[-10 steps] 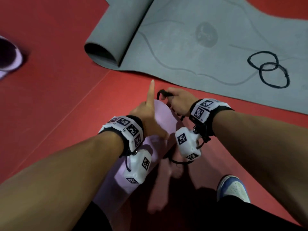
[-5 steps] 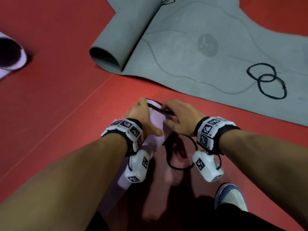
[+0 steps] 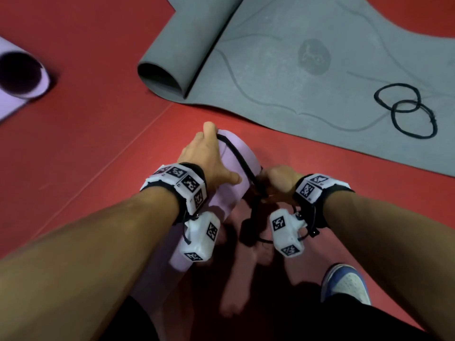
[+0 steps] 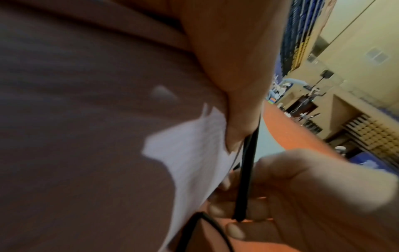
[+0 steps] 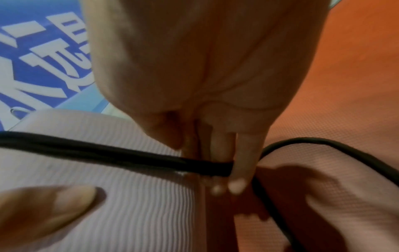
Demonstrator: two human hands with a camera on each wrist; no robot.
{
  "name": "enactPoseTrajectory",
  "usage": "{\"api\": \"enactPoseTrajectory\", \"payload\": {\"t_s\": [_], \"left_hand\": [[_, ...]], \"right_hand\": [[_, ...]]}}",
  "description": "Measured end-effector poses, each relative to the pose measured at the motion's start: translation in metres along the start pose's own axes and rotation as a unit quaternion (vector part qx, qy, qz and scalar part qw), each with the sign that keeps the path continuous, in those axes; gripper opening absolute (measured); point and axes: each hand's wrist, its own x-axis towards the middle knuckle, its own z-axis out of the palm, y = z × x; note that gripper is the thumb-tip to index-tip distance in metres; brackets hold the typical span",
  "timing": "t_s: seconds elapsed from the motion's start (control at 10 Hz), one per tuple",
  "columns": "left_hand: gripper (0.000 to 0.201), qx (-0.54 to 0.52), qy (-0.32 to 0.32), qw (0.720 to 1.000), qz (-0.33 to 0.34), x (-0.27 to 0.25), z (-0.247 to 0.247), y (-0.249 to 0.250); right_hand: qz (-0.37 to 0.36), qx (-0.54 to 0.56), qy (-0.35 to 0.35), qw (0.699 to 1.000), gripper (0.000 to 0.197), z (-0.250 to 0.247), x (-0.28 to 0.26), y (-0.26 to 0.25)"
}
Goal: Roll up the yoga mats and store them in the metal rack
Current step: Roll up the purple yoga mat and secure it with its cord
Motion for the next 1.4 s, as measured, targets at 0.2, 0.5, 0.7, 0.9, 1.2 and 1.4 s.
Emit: {"api": "enactPoseTrajectory", "payload": {"t_s": [0.2, 0.5, 0.7, 0.9, 1.2, 1.4], "left_hand": [[0.086, -0.013, 0.05, 0.998, 0.034, -0.011, -0.041, 0.007], [0.089, -0.033, 0.047, 0.997, 0.049, -0.035, -0.084, 0.003], [0.091, -0.047, 0.057, 0.995, 0.073, -0.048, -0.099, 0.009], [0.085, -0.102, 0.108, 0.987, 0.063, -0.048, -0.119, 0.006], [0.083, -0.095, 0.186, 0.978, 0.027, -0.025, -0.123, -0.011], [0.09, -0.063, 0.148, 0.987, -0.007, -0.009, -0.093, -0.022]], "right_hand": [[0.03, 0.13, 0.024, 0.991, 0.022, -0.008, 0.012, -0.017], [-0.058, 0.111, 0.016, 0.992, 0.027, -0.025, 0.015, -0.045], [-0.022, 0.071, 0.028, 0.997, 0.037, -0.028, -0.003, -0.057], [-0.013, 0.177, 0.052, 0.983, 0.029, -0.024, 0.019, -0.055], [-0.027, 0.142, 0.047, 0.988, 0.028, 0.044, 0.001, -0.067], [-0.065, -0.193, -0.015, 0.979, 0.031, 0.048, -0.019, -0.066]]}}
